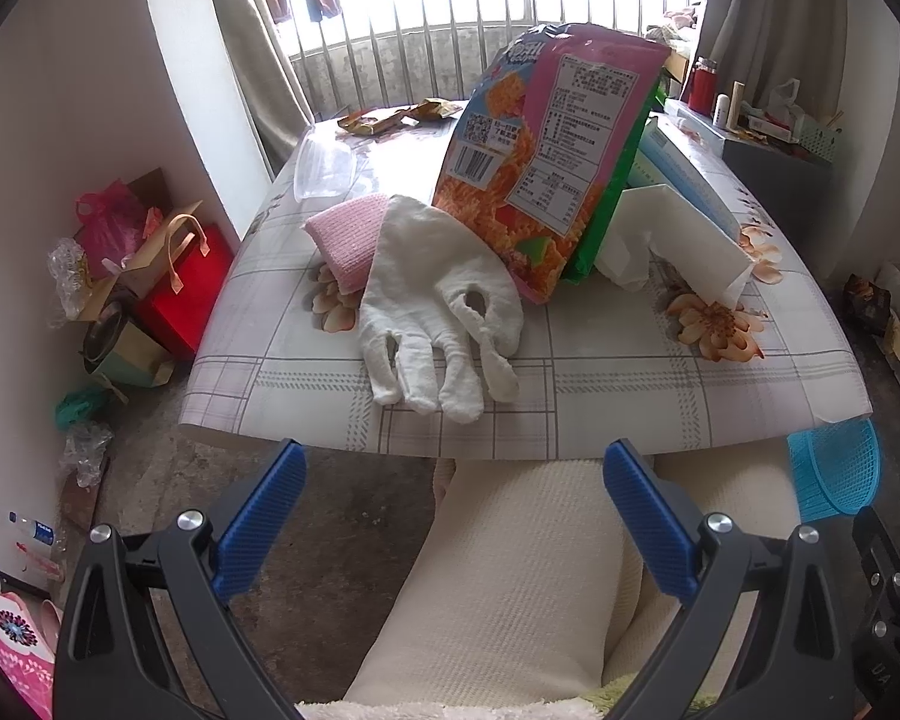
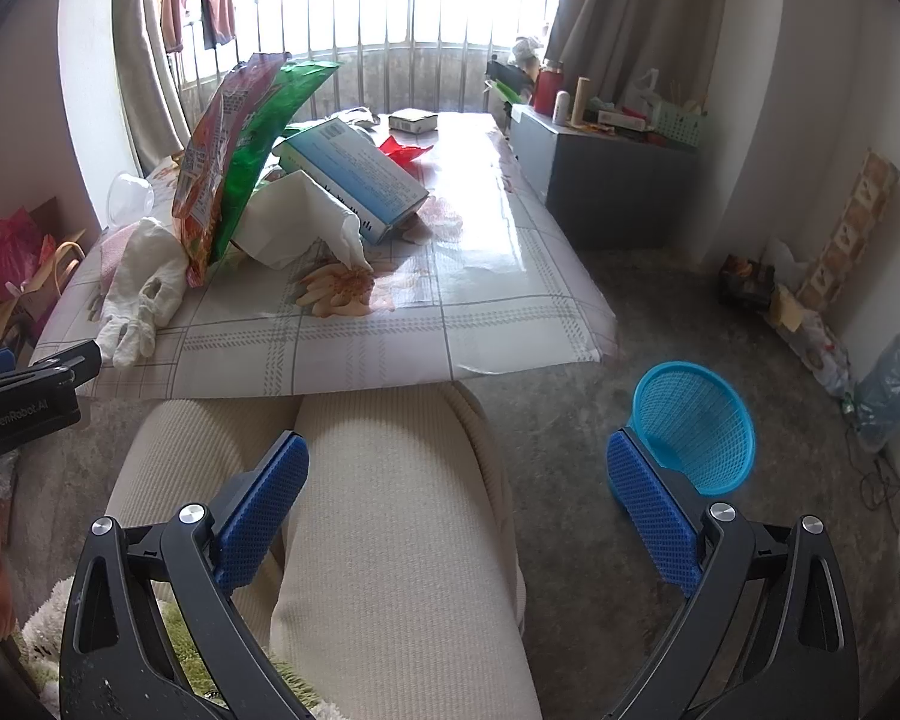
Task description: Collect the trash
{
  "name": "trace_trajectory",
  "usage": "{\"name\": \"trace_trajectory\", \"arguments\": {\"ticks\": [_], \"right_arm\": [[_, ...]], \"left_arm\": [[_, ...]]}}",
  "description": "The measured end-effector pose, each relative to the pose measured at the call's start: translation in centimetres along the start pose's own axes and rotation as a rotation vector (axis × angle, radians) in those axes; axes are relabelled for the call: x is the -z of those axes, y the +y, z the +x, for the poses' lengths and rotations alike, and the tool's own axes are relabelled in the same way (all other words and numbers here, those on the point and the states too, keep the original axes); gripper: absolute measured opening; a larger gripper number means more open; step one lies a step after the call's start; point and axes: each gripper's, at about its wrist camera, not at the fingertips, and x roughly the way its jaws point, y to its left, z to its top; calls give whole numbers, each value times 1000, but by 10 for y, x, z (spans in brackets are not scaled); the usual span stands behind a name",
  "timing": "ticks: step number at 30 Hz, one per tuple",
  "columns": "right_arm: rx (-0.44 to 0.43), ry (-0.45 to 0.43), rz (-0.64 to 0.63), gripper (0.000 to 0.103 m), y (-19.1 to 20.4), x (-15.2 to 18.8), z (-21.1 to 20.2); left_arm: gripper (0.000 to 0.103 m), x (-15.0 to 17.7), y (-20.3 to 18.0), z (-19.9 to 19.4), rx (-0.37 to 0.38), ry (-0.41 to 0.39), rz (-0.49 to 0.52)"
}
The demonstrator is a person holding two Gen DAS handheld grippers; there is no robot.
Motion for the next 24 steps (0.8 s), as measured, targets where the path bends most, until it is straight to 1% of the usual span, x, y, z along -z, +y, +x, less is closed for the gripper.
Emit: {"name": "trace_trajectory", "arguments": {"ticks": [24], "right_arm": [[-3,4,2,95,0,2,1]], "left_arm": [[97,1,0,1,-7,3,4]]}}
